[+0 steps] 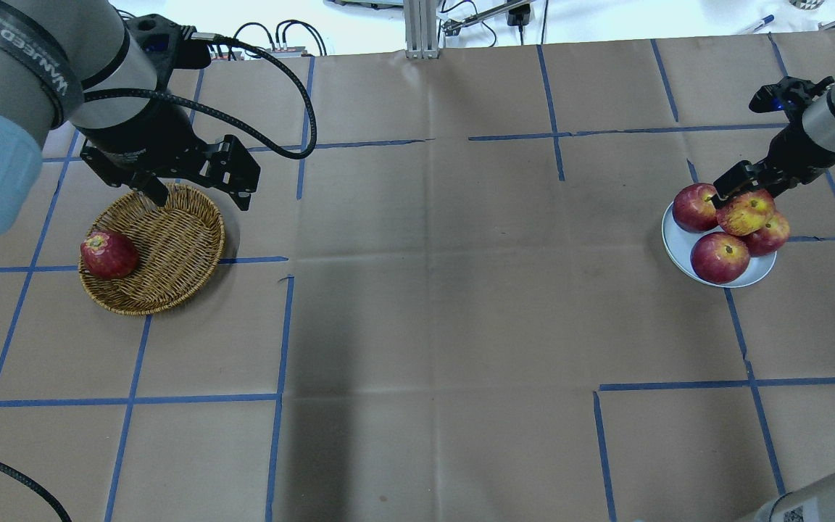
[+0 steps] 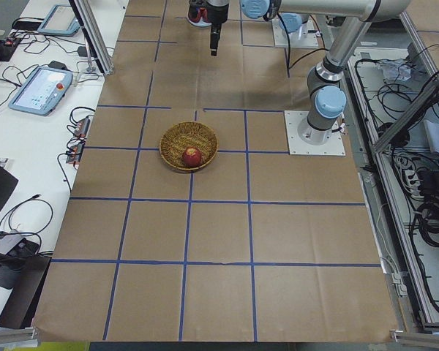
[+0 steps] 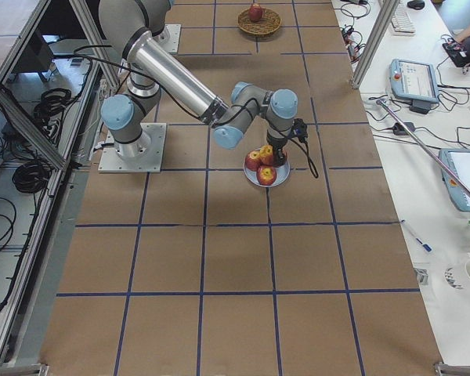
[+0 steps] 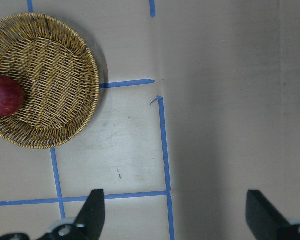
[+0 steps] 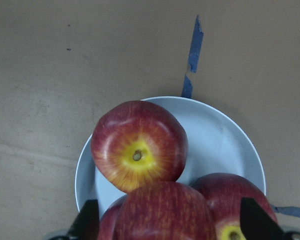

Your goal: Transfer apple from basket to plate

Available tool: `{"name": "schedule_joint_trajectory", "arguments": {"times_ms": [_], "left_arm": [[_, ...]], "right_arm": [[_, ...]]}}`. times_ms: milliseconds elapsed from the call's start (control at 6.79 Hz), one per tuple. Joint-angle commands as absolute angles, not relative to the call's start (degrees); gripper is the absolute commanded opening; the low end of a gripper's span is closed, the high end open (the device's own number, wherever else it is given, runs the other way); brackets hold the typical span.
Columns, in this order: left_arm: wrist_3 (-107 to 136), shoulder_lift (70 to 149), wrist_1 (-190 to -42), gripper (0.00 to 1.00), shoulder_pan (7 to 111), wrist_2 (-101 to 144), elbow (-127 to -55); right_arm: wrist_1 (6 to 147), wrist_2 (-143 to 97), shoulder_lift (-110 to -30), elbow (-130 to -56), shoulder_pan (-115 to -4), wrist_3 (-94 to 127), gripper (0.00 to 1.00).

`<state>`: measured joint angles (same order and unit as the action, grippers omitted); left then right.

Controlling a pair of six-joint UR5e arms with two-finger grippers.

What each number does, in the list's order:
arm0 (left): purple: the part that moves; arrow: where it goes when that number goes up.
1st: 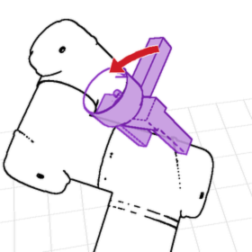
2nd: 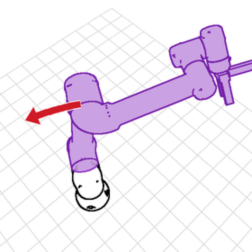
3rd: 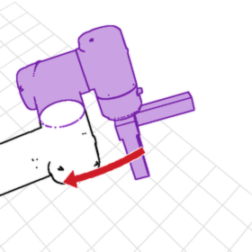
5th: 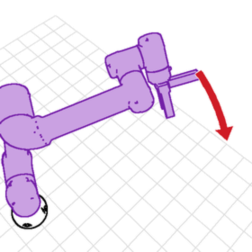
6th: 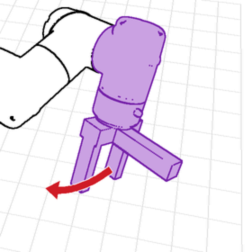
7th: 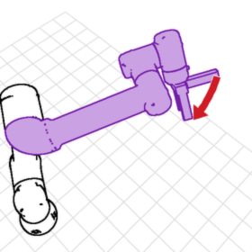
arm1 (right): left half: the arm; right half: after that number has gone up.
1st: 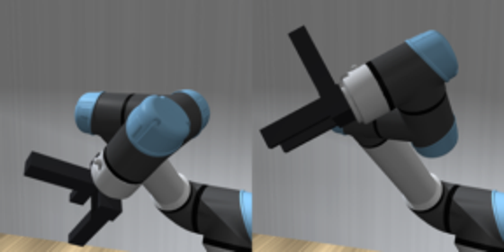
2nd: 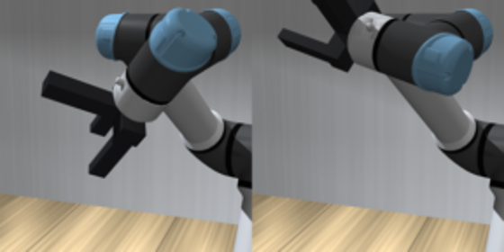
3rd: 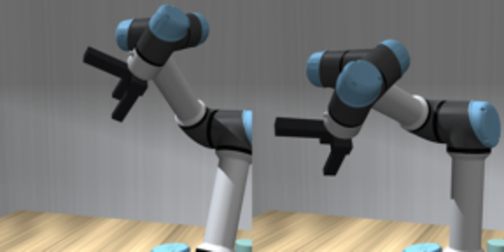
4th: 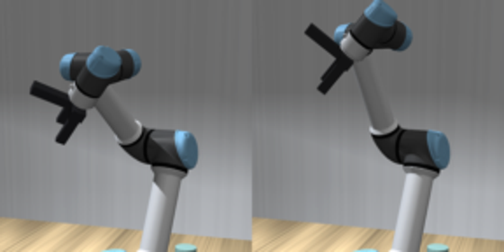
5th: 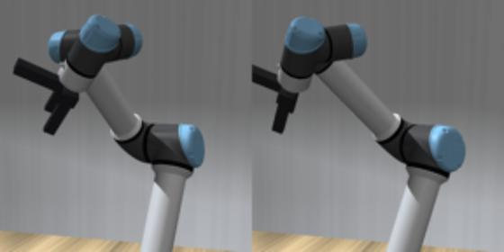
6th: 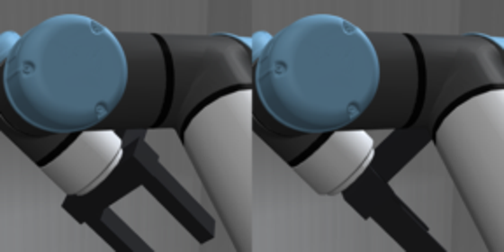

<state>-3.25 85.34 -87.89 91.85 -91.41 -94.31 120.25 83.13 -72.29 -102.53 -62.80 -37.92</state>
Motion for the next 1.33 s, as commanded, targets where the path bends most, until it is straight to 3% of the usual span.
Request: {"name": "schedule_joint_trajectory", "arguments": {"times_ms": [0,295,589,1178], "left_arm": [[-3.3,85.3,-87.9,0.99,91.8,-91.4,-94.3],[-3.3,85.3,-87.9,0.99,91.8,-91.4,-94.3],[-3.3,85.3,-87.9,0.99,91.8,-91.4,-94.3],[-3.1,85.3,-87.9,0.99,91.8,-91.2,-94.4]], "right_arm": [[118.8,83.2,-75.2,-99.8,-64.8,-37.5,1.0],[106.8,84.2,-81.2,-94.6,-69.2,-33.3,1.0],[97.7,84.9,-88.6,-94.1,-74.2,-23.7,1.0],[92.4,88.4,-100.6,-100.8,-87.2,-2.1,1.0]]}}
